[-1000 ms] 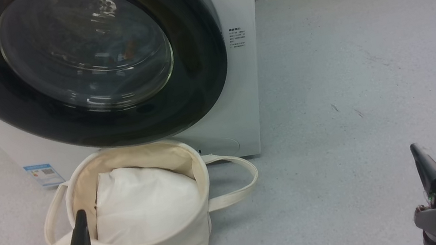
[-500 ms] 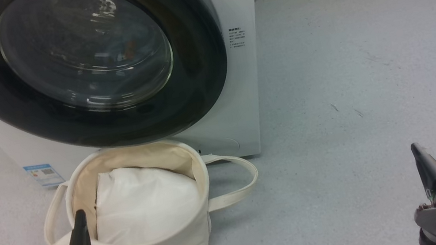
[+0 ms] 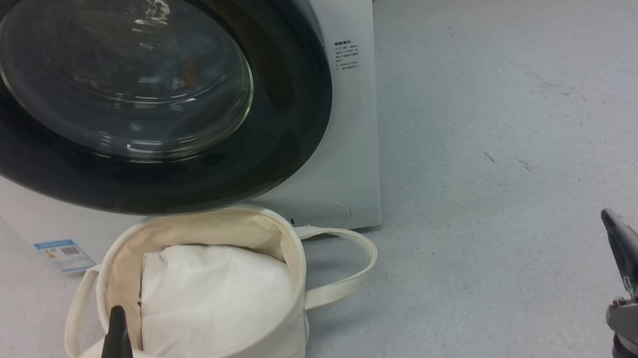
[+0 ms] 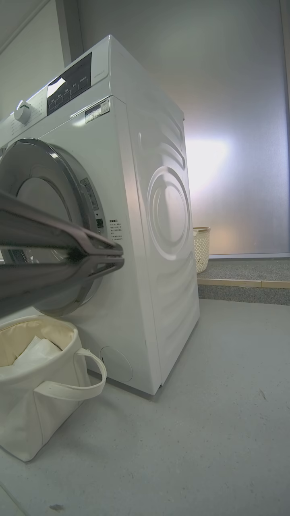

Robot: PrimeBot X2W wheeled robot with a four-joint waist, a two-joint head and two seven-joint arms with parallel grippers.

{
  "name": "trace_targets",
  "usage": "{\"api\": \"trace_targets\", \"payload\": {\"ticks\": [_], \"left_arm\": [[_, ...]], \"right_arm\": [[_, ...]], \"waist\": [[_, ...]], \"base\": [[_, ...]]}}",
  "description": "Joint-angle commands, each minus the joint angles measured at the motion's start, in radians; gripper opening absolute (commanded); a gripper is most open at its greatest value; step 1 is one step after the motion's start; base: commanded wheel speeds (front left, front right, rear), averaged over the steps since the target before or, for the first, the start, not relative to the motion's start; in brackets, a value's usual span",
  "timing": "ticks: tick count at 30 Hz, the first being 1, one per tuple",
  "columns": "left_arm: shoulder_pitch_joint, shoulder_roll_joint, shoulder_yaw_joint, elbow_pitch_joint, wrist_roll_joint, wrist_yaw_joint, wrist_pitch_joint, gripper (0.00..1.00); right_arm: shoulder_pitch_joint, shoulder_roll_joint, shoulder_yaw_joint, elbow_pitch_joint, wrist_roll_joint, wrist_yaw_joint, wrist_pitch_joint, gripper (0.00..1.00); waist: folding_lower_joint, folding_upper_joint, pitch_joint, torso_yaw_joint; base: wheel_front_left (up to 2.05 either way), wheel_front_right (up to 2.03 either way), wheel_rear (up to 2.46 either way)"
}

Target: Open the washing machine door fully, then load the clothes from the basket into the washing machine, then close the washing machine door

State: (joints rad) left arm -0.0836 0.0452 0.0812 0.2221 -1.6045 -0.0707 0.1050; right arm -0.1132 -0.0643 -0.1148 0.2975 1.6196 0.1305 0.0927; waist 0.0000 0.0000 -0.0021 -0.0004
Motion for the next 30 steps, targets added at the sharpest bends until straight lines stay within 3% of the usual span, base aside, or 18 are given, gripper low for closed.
{"api": "trace_targets", "payload": {"ticks": [1,30], "left_arm": [[-0.022,0.005,0.035,-0.039,-0.003,0.000,0.008,0.00],[-0.022,0.005,0.035,-0.039,-0.003,0.000,0.008,0.00]], "right_arm": [[-0.013,-0.003,0.020,-0.039,0.006,0.000,0.005,0.00],[-0.012,-0.010,0.029,-0.040,0.014,0.000,-0.002,0.00]], "waist": [[0.0000,0.0000,0.000,0.000],[0.0000,0.0000,0.000,0.000]], "base": [[0.00,0.00,0.00],[0.00,0.00,0.00]]}}
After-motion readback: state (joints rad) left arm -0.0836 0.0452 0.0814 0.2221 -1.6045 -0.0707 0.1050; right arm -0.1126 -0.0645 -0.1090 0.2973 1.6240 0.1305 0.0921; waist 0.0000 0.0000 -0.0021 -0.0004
